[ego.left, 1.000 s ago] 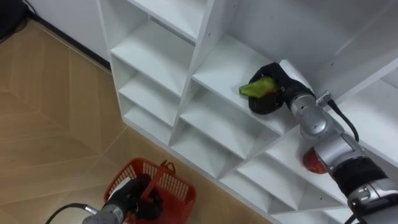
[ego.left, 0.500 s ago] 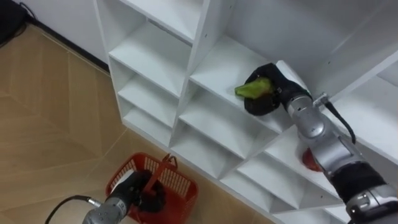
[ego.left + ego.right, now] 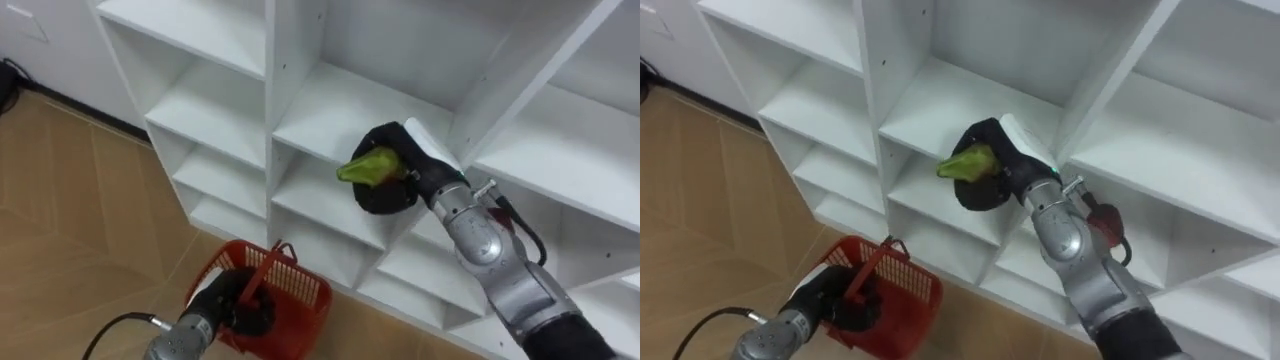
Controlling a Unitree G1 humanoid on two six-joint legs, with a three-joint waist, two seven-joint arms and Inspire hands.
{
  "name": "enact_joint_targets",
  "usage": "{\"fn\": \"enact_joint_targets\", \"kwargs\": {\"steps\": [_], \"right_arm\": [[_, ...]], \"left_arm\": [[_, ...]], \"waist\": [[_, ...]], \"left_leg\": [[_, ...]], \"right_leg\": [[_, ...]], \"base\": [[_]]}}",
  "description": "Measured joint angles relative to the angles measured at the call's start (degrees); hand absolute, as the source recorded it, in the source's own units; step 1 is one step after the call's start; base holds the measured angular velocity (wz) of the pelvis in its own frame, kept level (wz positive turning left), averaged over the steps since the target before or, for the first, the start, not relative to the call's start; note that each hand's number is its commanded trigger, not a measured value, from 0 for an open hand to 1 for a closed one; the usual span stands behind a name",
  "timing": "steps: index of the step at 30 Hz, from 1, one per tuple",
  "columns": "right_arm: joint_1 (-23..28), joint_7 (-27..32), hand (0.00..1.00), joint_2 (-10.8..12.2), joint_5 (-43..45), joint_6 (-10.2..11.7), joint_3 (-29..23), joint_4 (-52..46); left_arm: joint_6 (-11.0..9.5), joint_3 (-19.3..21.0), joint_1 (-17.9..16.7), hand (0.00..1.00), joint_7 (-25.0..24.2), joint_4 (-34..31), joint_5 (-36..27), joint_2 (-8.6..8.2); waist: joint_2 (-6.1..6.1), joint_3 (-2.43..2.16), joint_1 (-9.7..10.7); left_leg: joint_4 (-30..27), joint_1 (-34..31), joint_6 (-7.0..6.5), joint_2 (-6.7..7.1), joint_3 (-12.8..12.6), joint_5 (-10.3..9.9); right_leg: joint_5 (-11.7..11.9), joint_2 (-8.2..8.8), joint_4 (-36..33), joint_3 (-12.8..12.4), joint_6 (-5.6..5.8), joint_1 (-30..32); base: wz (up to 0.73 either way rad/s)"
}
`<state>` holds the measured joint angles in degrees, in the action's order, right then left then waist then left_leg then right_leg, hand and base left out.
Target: Collect fruits from the closet
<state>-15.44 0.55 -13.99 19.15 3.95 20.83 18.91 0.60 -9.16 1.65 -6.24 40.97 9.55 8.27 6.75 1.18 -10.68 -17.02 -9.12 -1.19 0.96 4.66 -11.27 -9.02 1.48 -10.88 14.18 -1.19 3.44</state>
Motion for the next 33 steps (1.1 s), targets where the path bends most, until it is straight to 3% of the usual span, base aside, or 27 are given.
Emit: {"fn": "enact_joint_targets", "kwargs": {"steps": [1,7,11,15,23,33], "right_arm": [[0.62,-0.28,1.0,0.5,0.42,0.07,0.06,-0.7],[6.05,-1.25,1.0,0.42,1.9,0.14,0.55,-5.75],[8.69,-2.42,1.0,0.45,2.93,0.08,1.26,-7.54],[11.51,-3.01,1.0,0.45,3.58,-0.03,1.54,-7.66],[14.66,-4.67,1.0,0.44,3.87,0.01,1.52,-5.67],[16.28,-4.81,1.0,0.64,4.17,0.02,1.51,-3.62]], "left_arm": [[-0.21,-0.08,-0.02,1.0,0.15,0.0,-0.65,-0.22],[-0.64,-0.74,0.02,1.0,1.16,0.0,-4.91,-2.09],[-0.67,-2.65,-0.06,1.0,1.67,-0.2,-5.57,-2.29],[-0.78,-2.9,-0.25,1.0,1.76,-1.74,-6.79,-2.42],[-3.2,-3.01,-0.27,1.0,1.08,-3.23,-7.82,-3.13],[-3.48,-3.53,-0.31,1.0,1.06,-3.24,-7.81,-2.87]], "waist": [[-0.18,0.02,0.82],[-1.3,-0.07,1.43],[-2.28,-0.35,2.66],[-2.51,-0.27,3.03],[-4.64,-0.31,4.1],[-4.63,-0.37,4.4]], "left_leg": [[0.41,0.61,0.0,-0.09,-0.18,0.0],[1.89,2.83,0.01,-0.28,-1.26,0.02],[1.96,3.11,-0.01,-0.28,-1.69,0.02],[1.98,3.91,-0.01,-0.32,-2.66,0.0],[2.59,4.65,-0.13,-0.36,-3.45,-0.04],[2.3,4.61,-0.17,-0.36,-4.49,0.0]], "right_leg": [[0.0,-0.01,0.0,-0.03,0.0,-0.28],[0.0,0.08,0.15,-0.72,0.0,-1.43],[0.0,0.11,0.13,-1.7,0.01,-1.39],[0.0,-0.03,0.12,-2.73,0.0,-1.91],[-0.01,0.09,-0.81,-3.67,0.01,-1.81],[-0.01,0.05,-0.87,-4.65,0.0,-1.19]], "base": [[-0.07],[-0.1],[-0.07],[-0.12],[-0.05],[-0.05]]}}
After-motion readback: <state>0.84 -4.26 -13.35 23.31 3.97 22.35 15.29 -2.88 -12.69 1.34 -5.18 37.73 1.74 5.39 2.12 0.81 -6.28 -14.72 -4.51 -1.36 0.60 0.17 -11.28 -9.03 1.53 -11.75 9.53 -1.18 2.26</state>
